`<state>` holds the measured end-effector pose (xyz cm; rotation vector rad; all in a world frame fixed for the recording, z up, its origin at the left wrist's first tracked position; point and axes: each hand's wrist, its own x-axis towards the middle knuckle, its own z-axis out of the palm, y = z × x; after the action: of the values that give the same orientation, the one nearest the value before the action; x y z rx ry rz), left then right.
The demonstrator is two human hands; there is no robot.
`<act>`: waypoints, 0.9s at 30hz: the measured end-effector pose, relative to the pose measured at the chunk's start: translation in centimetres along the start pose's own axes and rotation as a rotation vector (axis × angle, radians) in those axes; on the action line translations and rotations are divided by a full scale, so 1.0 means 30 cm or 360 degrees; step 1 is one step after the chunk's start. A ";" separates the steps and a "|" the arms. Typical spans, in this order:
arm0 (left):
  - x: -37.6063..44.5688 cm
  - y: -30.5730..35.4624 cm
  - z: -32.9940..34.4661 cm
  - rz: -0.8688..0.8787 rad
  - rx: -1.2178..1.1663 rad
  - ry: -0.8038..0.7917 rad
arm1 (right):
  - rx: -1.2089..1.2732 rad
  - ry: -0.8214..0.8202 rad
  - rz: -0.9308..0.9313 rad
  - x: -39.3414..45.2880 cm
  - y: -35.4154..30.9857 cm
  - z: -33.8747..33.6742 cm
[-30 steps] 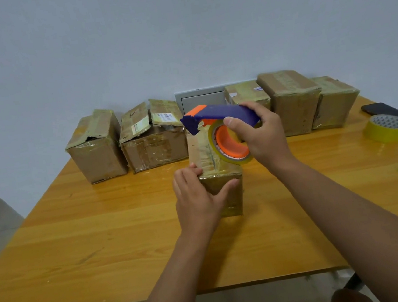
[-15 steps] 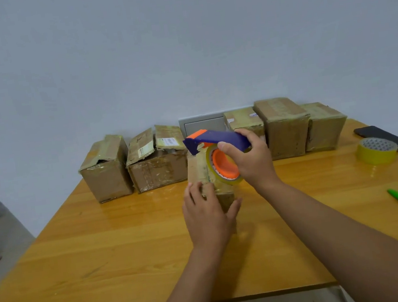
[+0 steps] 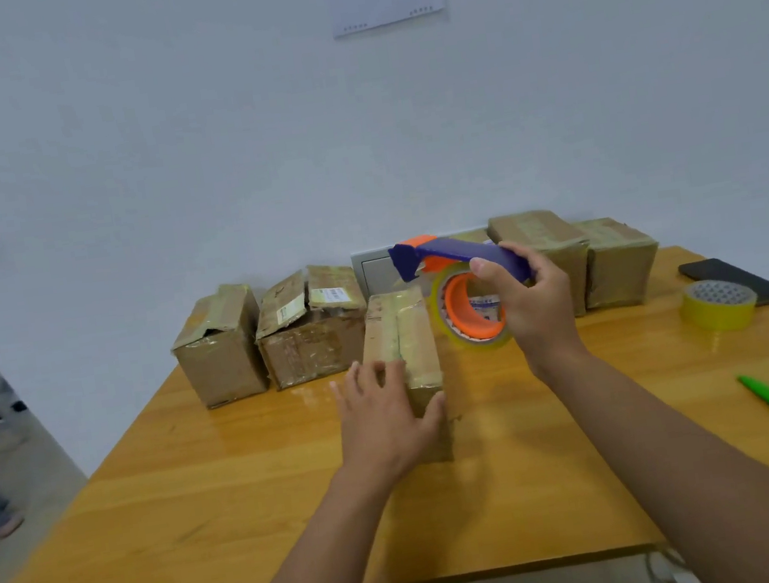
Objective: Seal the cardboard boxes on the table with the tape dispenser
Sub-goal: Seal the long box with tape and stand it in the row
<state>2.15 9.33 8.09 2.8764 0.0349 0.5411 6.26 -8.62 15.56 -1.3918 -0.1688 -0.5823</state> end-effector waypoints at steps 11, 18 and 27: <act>0.003 -0.084 -0.126 0.0367 0.0190 -0.0248 | 0.0030 0.0101 -0.0129 0.031 -0.081 -0.140; -0.037 -0.046 -0.113 0.0317 -0.0136 0.0012 | 0.0066 0.0212 -0.0195 0.059 -0.093 -0.179; -0.072 0.218 0.017 0.0262 -0.0006 -0.0019 | -0.0011 0.0074 -0.0136 -0.004 -0.025 -0.156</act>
<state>0.21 2.70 8.24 2.8947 -0.2060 0.5520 4.77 -13.12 15.26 -1.3814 -0.1898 -0.6858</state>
